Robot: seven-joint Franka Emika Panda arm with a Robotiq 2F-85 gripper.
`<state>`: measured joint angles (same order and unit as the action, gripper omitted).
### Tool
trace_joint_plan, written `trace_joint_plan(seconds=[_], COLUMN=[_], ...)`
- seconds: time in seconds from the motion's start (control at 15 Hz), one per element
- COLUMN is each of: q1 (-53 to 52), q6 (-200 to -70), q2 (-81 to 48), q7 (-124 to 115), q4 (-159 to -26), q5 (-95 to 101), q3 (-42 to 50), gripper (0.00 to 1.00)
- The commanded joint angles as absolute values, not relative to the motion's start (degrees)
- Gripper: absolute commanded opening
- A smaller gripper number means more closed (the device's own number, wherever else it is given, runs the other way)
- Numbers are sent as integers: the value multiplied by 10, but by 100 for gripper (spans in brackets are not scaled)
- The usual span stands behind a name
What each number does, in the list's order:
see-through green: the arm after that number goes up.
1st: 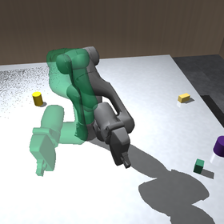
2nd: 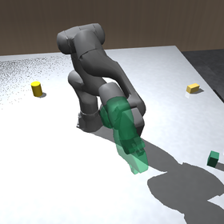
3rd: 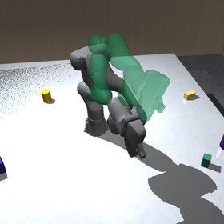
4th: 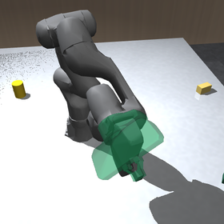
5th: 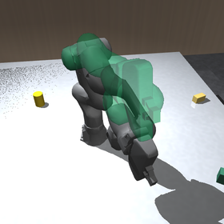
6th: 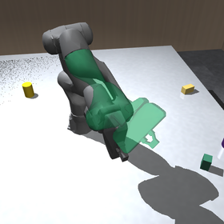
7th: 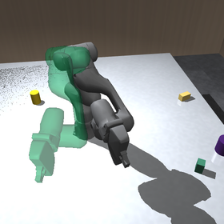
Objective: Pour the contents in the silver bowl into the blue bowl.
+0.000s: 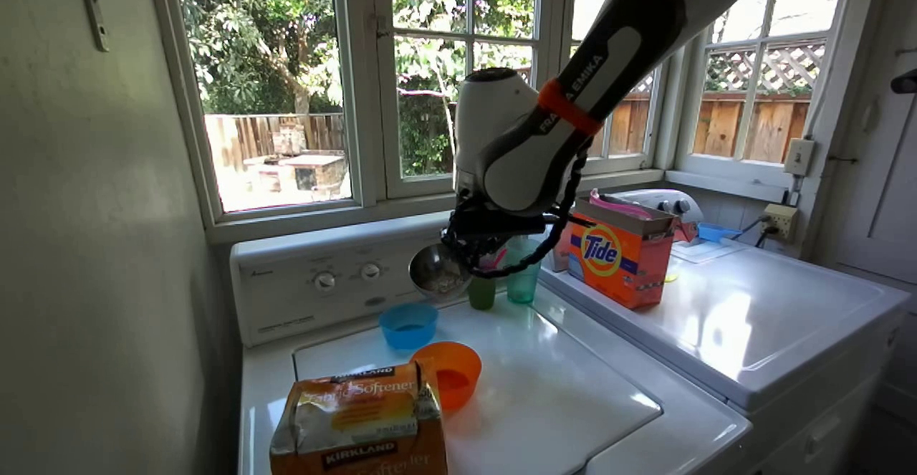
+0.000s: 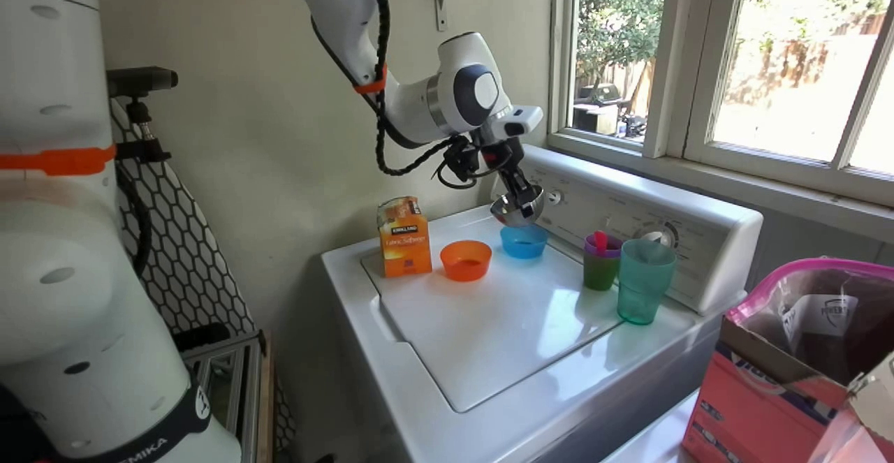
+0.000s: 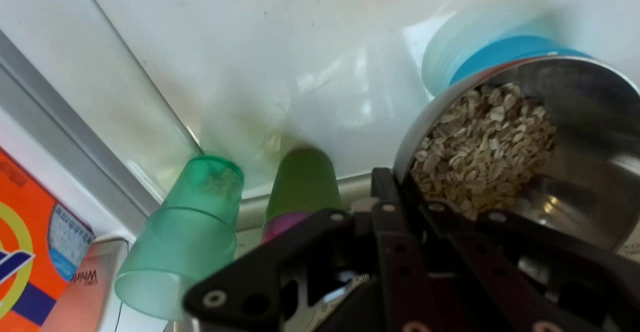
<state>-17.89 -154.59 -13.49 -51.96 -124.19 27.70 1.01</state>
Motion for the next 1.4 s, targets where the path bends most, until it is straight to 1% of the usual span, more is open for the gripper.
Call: trace_joint_plan(seconds=[0.0,0.4,0.67,0.93,1.0,1.33], q1=[-223,-300,-332,-357,-296,-251], q6=[-1542,-1528,-1500,-1440,-1404,-1298], q2=[-182,-220,-230,-230,-225,-236], q7=[-602,-738,-823,-898,-913,-939], q4=[-1186,-1146,-1141,-1148,-1148,-1153], q5=[406,663,784,880,915,975], q3=[43,98,111,114,39,-49], gripper=[1,1,1,1,1,1])
